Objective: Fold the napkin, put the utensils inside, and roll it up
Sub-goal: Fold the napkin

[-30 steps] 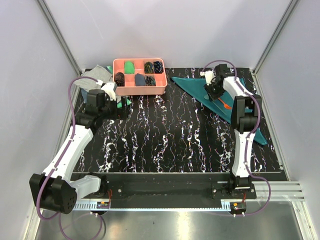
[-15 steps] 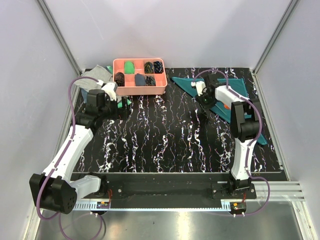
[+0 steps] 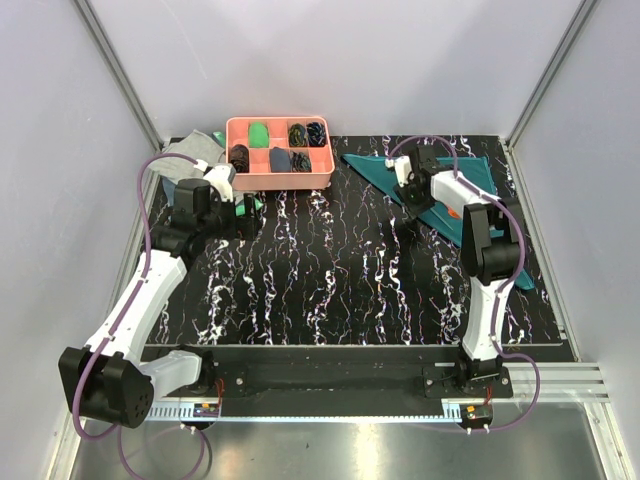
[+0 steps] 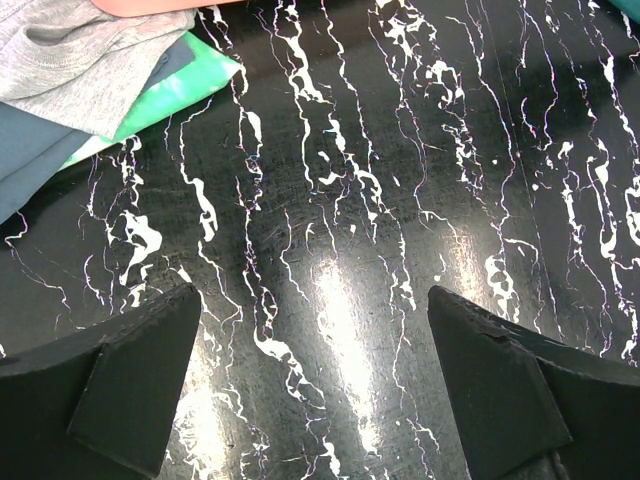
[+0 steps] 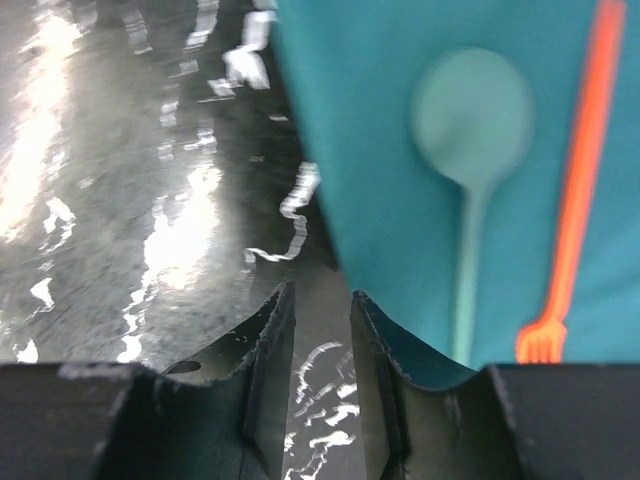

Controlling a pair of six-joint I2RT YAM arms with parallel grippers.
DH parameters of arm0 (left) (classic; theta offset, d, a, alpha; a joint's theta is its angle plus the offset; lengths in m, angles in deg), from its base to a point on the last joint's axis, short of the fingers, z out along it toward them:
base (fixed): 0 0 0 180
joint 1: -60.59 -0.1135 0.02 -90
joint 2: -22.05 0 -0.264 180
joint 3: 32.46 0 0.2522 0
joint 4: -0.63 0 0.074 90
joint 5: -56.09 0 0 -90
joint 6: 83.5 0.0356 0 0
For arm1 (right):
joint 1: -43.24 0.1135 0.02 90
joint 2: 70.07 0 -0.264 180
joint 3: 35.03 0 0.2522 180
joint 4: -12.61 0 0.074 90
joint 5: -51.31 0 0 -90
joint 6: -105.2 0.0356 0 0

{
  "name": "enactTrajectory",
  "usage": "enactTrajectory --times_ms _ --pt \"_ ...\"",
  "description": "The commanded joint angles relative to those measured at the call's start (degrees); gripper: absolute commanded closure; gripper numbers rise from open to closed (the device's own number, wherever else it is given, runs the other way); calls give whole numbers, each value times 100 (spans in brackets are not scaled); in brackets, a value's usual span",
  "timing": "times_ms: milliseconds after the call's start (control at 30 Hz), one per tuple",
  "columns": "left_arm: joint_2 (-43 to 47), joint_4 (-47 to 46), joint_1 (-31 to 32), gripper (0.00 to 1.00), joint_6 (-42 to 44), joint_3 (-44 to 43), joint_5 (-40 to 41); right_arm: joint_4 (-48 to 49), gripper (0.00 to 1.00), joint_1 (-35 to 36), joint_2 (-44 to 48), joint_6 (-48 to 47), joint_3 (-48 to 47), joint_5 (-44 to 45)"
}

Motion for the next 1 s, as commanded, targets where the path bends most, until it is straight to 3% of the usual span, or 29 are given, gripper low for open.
enactTrajectory --times_ms 0,133,233,333,367,500,600,733,867,967 --pt "81 -195 36 1 -60 -5 -158 344 63 -2 596 816 -218 1112" --pt "125 -195 27 1 -69 -13 -184 511 56 -81 1130 2292 89 2666" --pt "160 -195 27 1 -78 -5 -201 563 46 -467 1823 3505 747 2785" --pt "187 -195 27 1 -95 -22 -254 888 31 -994 2702 4455 1775 2932" --pt "187 -212 36 1 -95 -5 -263 941 19 -1187 2897 4909 2265 2995" --pt "196 -230 53 1 -121 -5 -289 1021 0 -1943 3698 5888 3173 2995" --pt "204 -247 71 1 -139 4 -298 1030 0 -2391 4024 6424 3596 2943" --pt "196 -256 88 1 -139 22 -290 1188 0 -3173 4060 7310 4236 1980" --pt "169 -265 115 1 -139 39 -272 1494 4 -4008 3805 7577 4589 1361" --pt "143 -274 124 1 -130 48 -254 1627 7 -4089 3875 7568 4730 1404"
